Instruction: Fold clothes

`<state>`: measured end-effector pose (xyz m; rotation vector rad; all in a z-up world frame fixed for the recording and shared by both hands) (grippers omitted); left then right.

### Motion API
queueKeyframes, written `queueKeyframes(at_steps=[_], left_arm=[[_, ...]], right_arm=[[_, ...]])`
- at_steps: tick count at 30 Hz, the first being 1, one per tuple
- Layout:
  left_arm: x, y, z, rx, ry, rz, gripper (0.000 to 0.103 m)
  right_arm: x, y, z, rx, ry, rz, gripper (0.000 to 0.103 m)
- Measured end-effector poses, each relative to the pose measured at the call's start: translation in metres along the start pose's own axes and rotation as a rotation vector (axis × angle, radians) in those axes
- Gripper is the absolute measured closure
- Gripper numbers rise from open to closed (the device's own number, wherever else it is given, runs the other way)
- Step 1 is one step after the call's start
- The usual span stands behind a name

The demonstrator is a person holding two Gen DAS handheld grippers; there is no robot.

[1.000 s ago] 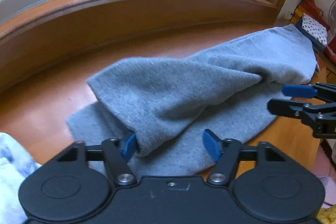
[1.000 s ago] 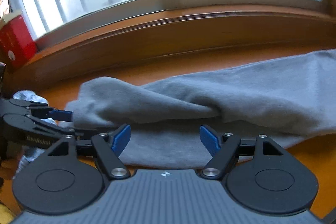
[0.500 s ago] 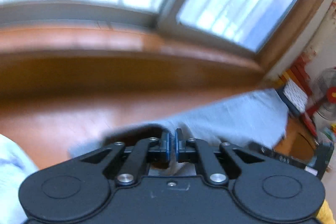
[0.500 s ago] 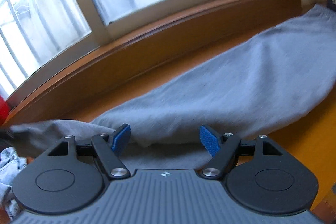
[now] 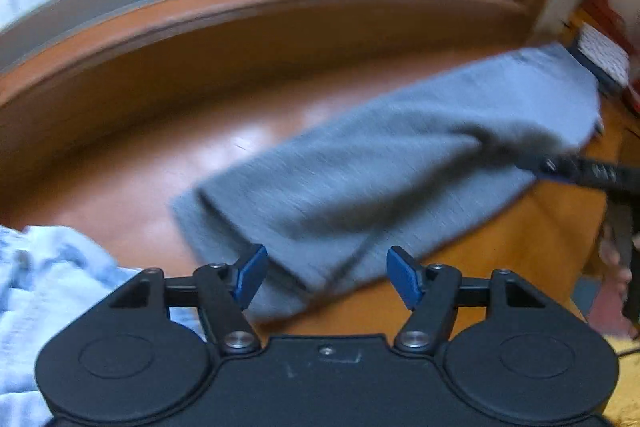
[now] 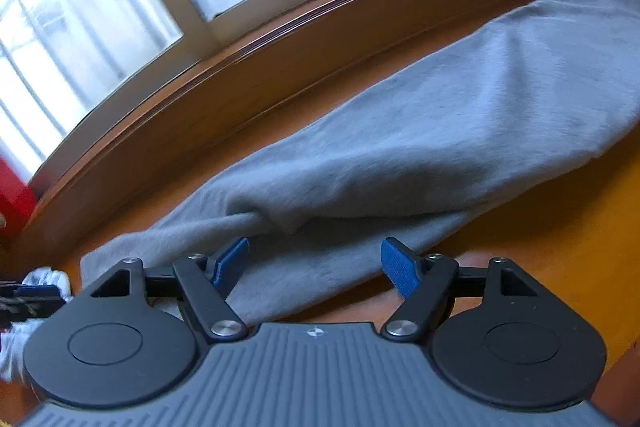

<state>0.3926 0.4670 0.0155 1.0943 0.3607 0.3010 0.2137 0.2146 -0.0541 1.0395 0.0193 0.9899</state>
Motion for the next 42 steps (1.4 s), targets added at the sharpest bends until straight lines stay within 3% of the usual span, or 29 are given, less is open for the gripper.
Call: queueKeyframes(at_steps=[3,6,9,10,11,13,15,20,22,24,27,31,34,42], left_arm=[[0.0,-0.024,-0.007,0.045,0.051,0.015,0.044],[0.007,-0.03,-0.011,0.033,0.105,-0.008,0.047],[0.009,-0.029,-0.007,-0.025,0.103,-0.017,0.061],[0.01,-0.029,-0.005,-0.038,0.099,-0.016,0.071],[0.012,-0.032,-0.003,-0.04,0.104,-0.026,0.089],[0.015,-0.035,0.0,-0.041,0.125,-0.057,0.093],[0.018,-0.019,0.009,-0.089,0.141,-0.097,0.097],[0.035,0.076,0.044,-0.34,0.155,-0.102,0.1],[0.045,0.102,0.05,-0.39,0.155,-0.085,0.1],[0.05,0.105,0.047,-0.383,0.134,-0.035,0.1],[0.053,0.088,0.035,-0.301,0.139,0.004,0.094],[0.046,0.06,0.015,-0.178,0.142,-0.001,0.056],[0.035,0.046,0.005,-0.125,0.097,0.013,0.04],[0.003,0.01,-0.004,-0.052,-0.004,0.076,0.031]], right_arm=[[0.008,-0.004,-0.001,0.012,0.008,0.016,0.027],[0.016,-0.003,-0.004,0.012,0.037,0.021,0.027],[0.019,-0.001,-0.008,0.013,0.066,0.012,0.027],[0.02,-0.001,-0.009,0.014,0.064,0.011,0.027],[0.02,-0.001,-0.009,0.015,0.063,0.011,0.027],[0.021,-0.001,-0.01,0.015,0.059,0.01,0.027],[0.021,0.0,-0.011,0.015,0.06,0.006,0.027],[0.021,0.006,-0.011,-0.01,0.063,-0.02,0.027],[0.018,0.008,-0.011,-0.02,0.052,-0.023,0.027],[0.014,0.008,-0.011,-0.025,0.032,-0.025,0.027],[0.006,0.006,-0.013,-0.026,-0.019,-0.007,0.027],[0.001,0.008,-0.017,-0.02,-0.052,0.003,0.027],[0.001,0.01,-0.017,-0.025,-0.039,0.003,0.027],[-0.023,0.022,-0.01,-0.101,-0.139,-0.054,0.027]])
Point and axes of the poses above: each gripper's, at about its wrist camera, not at the fingertips, and y roughly against the way its jaws point, x to its left, z to its top, the point moved 5 cm from there along -y, roughly the way its jaws point, and after that the axes turned 10 degrees about x, right-handed, at the moved point
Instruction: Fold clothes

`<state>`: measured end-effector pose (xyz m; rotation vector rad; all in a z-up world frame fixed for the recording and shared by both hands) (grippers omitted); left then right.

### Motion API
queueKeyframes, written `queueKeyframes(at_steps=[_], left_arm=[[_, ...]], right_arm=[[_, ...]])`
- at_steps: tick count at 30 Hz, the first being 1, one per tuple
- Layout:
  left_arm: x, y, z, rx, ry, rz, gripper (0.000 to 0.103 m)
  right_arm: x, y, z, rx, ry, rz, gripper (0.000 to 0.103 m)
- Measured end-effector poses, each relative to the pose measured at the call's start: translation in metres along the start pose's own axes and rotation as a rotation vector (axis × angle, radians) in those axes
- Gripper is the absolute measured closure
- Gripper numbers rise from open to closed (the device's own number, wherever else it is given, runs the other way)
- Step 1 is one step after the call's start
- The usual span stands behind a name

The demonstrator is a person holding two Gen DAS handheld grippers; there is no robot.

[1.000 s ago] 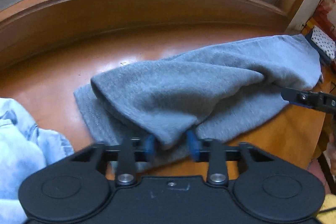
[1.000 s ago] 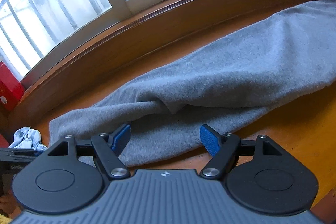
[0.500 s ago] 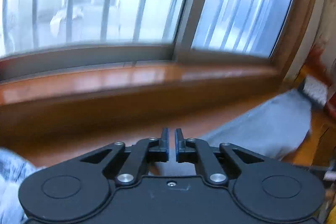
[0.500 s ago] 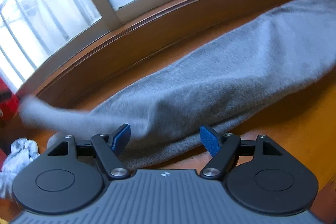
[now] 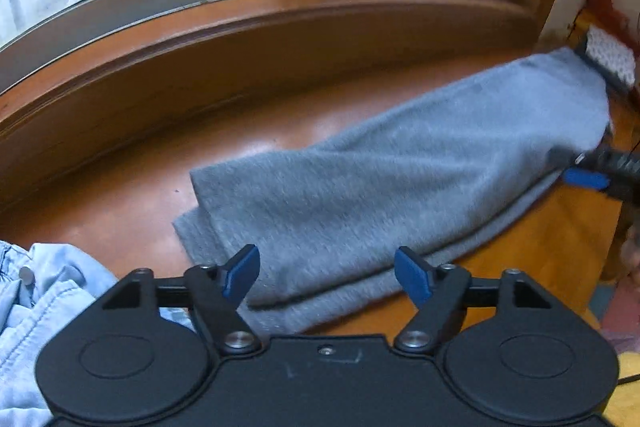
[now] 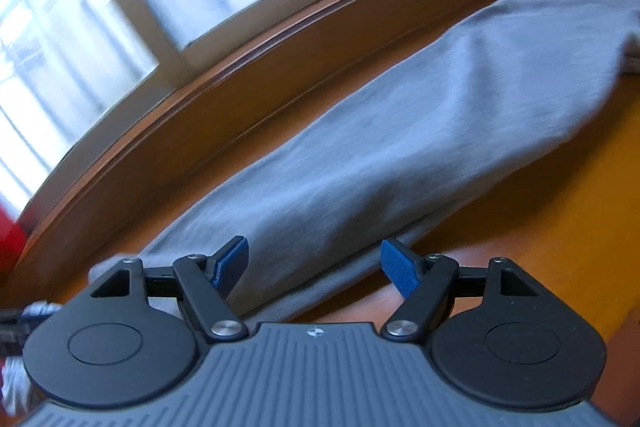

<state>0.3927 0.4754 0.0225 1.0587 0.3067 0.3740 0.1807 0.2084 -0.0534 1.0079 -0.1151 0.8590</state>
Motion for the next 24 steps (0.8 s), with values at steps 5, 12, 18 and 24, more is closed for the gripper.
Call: queueKeyframes(at_steps=[5,12,18,24], left_arm=[[0.006,-0.007,0.003,0.013,0.033,0.063,0.03],[0.012,-0.005,-0.003,0.003,0.086,0.101,0.025],[0.016,0.002,-0.024,0.02,0.107,0.124,0.025],[0.028,0.016,-0.06,0.063,0.119,0.049,0.025]], right_arm=[[-0.015,0.019,0.007,-0.048,-0.075,0.022,0.027],[0.06,0.007,0.034,0.026,0.317,0.123,0.027],[0.152,-0.03,-0.007,0.158,0.739,0.255,0.028],[0.224,-0.052,-0.084,0.279,1.09,0.431,0.042]])
Point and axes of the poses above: each gripper's, at about its wrist camera, not at the fingertips, and y roughly against the way its jaws point, x to its left, z to its top, the point moved 5 cm from there along -y, roughly the way its jaws point, and after that the axes turned 10 degrees about x, right-handed, at the moved point
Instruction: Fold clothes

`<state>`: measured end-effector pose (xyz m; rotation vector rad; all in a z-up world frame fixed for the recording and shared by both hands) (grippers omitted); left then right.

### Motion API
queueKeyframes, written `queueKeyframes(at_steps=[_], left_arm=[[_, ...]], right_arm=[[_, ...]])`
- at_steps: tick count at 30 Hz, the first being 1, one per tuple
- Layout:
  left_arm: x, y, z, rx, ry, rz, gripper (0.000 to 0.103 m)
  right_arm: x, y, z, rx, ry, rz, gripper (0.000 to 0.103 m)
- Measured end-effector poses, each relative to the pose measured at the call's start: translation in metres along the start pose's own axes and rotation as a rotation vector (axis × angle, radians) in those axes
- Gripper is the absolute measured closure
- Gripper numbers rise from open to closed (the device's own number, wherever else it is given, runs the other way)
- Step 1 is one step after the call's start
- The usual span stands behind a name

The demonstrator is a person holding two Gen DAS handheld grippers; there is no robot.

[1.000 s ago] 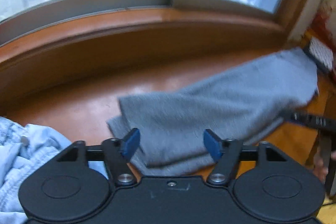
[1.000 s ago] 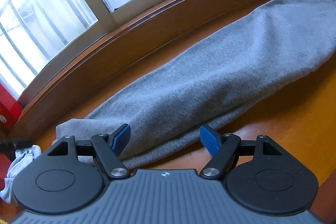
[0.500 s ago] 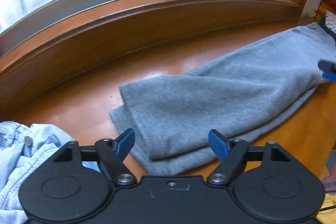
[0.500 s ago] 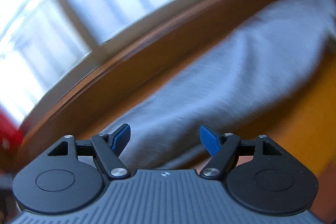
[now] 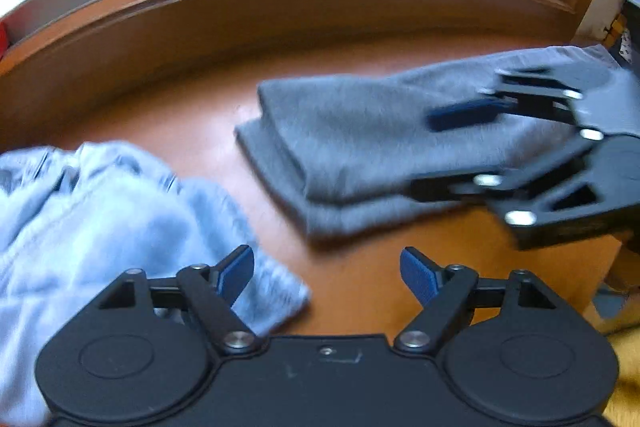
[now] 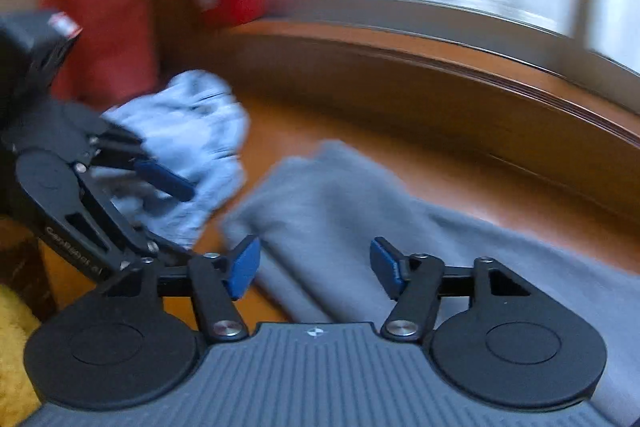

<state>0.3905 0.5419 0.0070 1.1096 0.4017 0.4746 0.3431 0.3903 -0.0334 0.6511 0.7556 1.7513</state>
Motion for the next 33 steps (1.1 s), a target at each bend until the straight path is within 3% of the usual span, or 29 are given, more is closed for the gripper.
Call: queueKeyframes(at_steps=[5,7,8,20,23,26,28,30,33], left_arm=[[0.01,0.005,-0.014,0.0,0.04,-0.011,0.024],[0.014,0.006,-0.016,-0.005,0.057,-0.015,0.024],[0.016,0.006,-0.017,-0.008,0.061,-0.02,0.024],[0.012,0.007,-0.014,-0.006,0.004,-0.061,0.024],[0.011,0.008,-0.013,-0.008,-0.014,-0.07,0.024],[0.009,0.009,-0.013,-0.008,-0.026,-0.074,0.024],[0.008,0.01,-0.014,-0.005,-0.029,-0.073,0.023],[0.009,0.011,-0.015,-0.003,-0.029,-0.073,0.023],[0.012,0.014,-0.018,-0.007,-0.026,-0.071,0.023]], right_arm=[[0.029,-0.039,0.017,0.043,0.127,-0.01,0.045],[0.036,-0.05,0.018,0.077,0.166,-0.056,0.061],[0.04,-0.055,0.018,0.095,0.185,-0.081,0.063],[0.044,-0.053,0.007,0.049,0.274,-0.169,0.063],[0.035,-0.055,0.01,0.059,0.217,-0.144,0.063],[0.024,-0.059,0.014,0.075,0.084,-0.088,0.075],[0.013,-0.058,0.017,0.074,-0.021,-0.071,0.091],[-0.005,-0.055,0.018,0.061,-0.187,-0.012,0.094],[-0.033,-0.036,0.019,-0.044,-0.44,0.116,0.095]])
Point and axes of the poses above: each gripper's, at about its wrist camera, not at the fingertips, and y roughly against the way its jaws point, x to its left, z to its top, the point moved 5 cm from there along -y, roughly the way its jaws point, and after that the axes turned 10 degrees about x, right-handed, at the moved point
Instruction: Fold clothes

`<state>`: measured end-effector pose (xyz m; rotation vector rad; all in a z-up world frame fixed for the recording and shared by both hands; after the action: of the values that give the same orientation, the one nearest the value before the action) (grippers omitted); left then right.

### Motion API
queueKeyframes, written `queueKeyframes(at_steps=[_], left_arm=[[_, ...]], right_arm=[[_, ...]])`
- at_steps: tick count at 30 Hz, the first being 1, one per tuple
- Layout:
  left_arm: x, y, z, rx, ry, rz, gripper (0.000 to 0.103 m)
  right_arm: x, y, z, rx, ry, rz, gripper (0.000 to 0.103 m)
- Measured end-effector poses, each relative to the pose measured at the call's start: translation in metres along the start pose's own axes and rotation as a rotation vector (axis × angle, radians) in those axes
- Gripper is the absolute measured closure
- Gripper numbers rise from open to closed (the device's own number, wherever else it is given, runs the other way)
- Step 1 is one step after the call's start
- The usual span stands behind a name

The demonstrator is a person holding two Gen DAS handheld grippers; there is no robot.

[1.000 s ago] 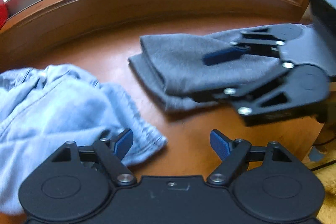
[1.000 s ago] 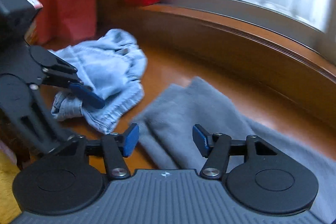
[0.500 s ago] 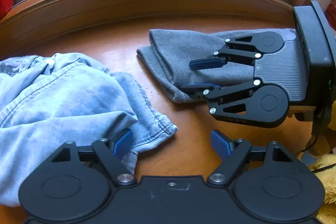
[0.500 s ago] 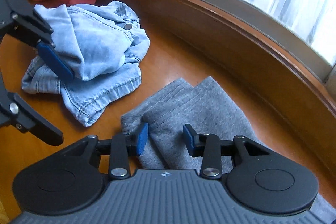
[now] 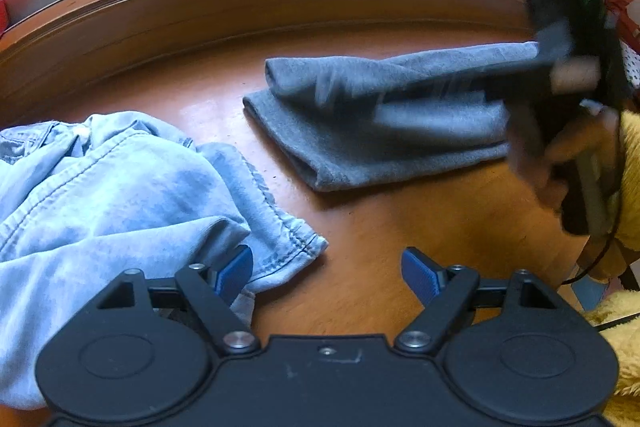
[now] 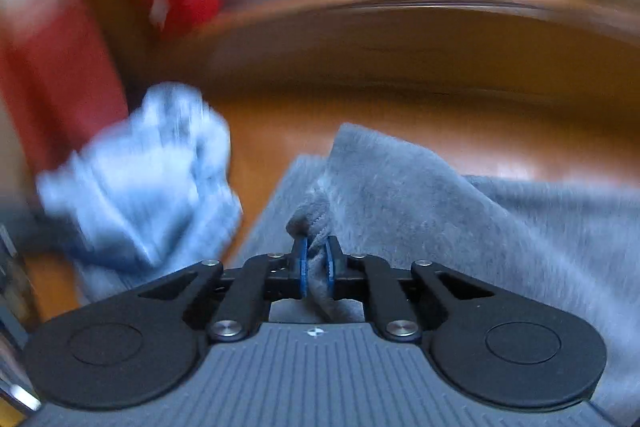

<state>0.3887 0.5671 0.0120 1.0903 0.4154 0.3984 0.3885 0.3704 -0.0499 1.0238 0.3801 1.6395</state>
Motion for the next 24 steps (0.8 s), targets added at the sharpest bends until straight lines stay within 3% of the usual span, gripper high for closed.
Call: queueKeyframes(at_steps=[3,5,7,10,15,17,18,19,21,24], left_arm=[[0.004,0.001,-0.002,0.001,0.013,0.003,0.023],[0.005,0.002,-0.004,0.001,0.016,0.001,0.023],[0.005,0.003,-0.005,0.001,0.015,0.0,0.023],[0.005,0.004,-0.005,0.002,0.009,-0.001,0.023],[0.003,0.006,-0.004,0.008,0.001,0.002,0.022],[0.003,0.006,-0.004,0.01,-0.001,0.002,0.022],[0.003,0.006,-0.005,0.012,-0.001,0.002,0.022],[0.003,0.006,-0.005,0.013,-0.003,0.002,0.022],[0.004,0.007,-0.003,0.012,-0.009,0.005,0.022],[0.003,0.01,0.001,0.003,-0.019,0.0,0.022]], right_arm=[[-0.011,0.05,0.022,-0.211,-0.21,0.163,0.095],[-0.008,0.082,0.033,-0.349,-0.249,0.232,0.094],[0.001,0.099,0.036,-0.42,-0.223,0.256,0.094],[0.013,0.074,0.023,-0.342,-0.144,0.215,0.093],[0.021,-0.015,-0.028,-0.055,-0.002,0.064,0.09],[0.027,-0.019,-0.038,-0.065,0.035,0.039,0.083],[0.029,-0.018,-0.039,-0.066,0.042,0.038,0.072],[0.031,-0.017,-0.038,-0.047,0.039,0.055,0.054],[0.041,-0.01,-0.036,-0.046,0.054,0.1,0.047],[0.057,0.005,-0.034,-0.075,0.113,0.101,0.042]])
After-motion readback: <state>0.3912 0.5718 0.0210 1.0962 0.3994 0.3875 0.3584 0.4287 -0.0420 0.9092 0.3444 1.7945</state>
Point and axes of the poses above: each gripper's, at about its wrist camera, not at the fingertips, and y roughly against the way its jaws point, x to its left, z to its top, the point moved 5 cm from there along -y, roughly the way its jaws point, and after that the axes turned 10 degrees about x, right-handed, at the moved point
